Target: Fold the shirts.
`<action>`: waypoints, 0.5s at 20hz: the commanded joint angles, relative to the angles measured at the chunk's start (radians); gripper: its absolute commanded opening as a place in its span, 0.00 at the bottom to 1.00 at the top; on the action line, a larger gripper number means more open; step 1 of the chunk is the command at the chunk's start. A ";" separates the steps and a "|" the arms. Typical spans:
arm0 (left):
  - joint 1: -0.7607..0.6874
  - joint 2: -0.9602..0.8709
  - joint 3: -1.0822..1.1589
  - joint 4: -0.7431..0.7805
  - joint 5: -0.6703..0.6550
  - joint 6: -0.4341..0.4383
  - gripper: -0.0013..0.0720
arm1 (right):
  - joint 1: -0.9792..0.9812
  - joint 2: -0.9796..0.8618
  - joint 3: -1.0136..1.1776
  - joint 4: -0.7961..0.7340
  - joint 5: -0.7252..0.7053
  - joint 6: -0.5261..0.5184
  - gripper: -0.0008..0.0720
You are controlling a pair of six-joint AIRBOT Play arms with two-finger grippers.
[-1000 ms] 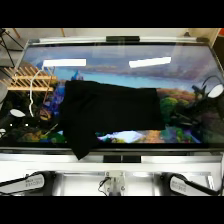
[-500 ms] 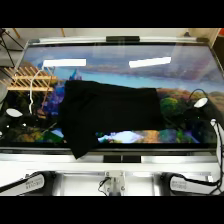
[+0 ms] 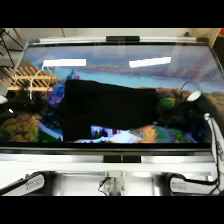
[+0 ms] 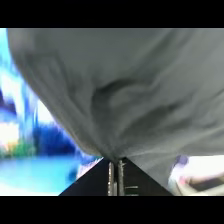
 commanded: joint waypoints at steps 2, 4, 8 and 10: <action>0.001 0.147 0.524 0.017 -0.003 -0.005 0.06 | 0.011 0.249 0.381 0.013 0.019 -0.032 0.12; 0.001 0.206 0.856 0.017 0.055 -0.005 0.06 | -0.005 0.404 0.597 0.002 -0.090 -0.069 0.12; 0.001 0.344 1.159 0.059 0.264 -0.254 0.06 | -0.005 0.712 0.773 -0.136 -0.345 -0.090 0.12; 0.001 0.446 1.123 0.070 0.272 -0.332 0.06 | -0.005 0.834 0.773 -0.203 -0.331 -0.028 0.12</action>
